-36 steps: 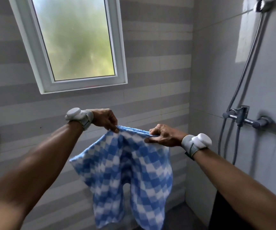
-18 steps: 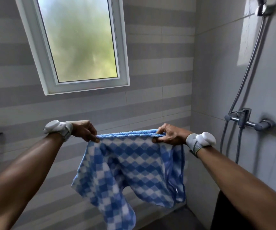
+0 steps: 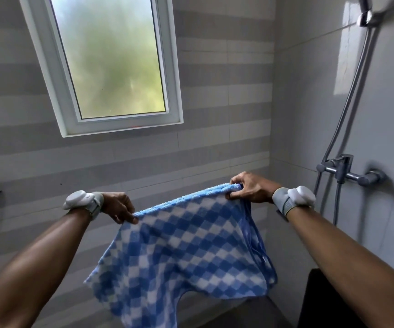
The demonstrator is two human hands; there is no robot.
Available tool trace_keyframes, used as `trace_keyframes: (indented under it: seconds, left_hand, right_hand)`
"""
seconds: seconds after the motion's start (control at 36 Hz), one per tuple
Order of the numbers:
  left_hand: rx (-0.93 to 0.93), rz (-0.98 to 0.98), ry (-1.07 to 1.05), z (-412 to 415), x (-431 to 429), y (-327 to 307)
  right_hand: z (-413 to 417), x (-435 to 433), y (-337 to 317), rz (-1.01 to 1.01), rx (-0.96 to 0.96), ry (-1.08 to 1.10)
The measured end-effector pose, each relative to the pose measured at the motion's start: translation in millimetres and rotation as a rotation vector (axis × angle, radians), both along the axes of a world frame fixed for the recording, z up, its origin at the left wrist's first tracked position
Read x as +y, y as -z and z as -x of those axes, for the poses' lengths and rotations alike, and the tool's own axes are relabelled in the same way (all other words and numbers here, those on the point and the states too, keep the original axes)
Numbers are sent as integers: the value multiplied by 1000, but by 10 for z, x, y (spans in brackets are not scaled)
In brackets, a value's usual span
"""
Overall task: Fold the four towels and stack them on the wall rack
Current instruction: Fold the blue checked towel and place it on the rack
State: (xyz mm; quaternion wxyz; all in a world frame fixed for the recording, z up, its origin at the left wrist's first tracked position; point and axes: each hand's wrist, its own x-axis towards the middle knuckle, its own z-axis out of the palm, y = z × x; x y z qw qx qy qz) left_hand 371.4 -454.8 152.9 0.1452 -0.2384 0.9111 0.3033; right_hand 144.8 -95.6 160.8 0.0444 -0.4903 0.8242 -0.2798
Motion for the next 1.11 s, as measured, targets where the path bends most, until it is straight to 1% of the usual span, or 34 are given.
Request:
trace_keyframes:
  seconds: [0.08, 0.22, 0.33, 0.5, 0.61, 0.72, 0.83, 0.94, 1.11]
  left_hand:
    - [-26, -6, -7, -7, -5, 46]
    - [-64, 49, -8, -7, 3, 126]
    - [-46, 25, -15, -19, 23, 113]
    - [-34, 65, 15, -6, 101, -55]
    - [-32, 79, 13, -22, 85, -132]
    - [-41, 90, 9, -7, 79, -187]
    - [-39, 92, 26, -6, 87, -256]
    - [-67, 146, 1, -27, 58, -264]
    - [-262, 241, -53, -75, 0, 63]
  right_hand:
    - [-18, 6, -20, 0, 35, -10]
    - [-47, 28, -50, 112, 48, -39]
    - [-21, 71, -27, 17, 123, -12]
    - [-46, 85, 77, -204, 146, 18]
    - [-55, 86, 157, -224, 134, 20]
    - [-93, 56, 171, -232, 237, 41]
    - [-95, 41, 186, -251, 274, 45]
    - [-163, 14, 127, -178, 254, 28]
    - [-294, -96, 3, -36, 261, -13]
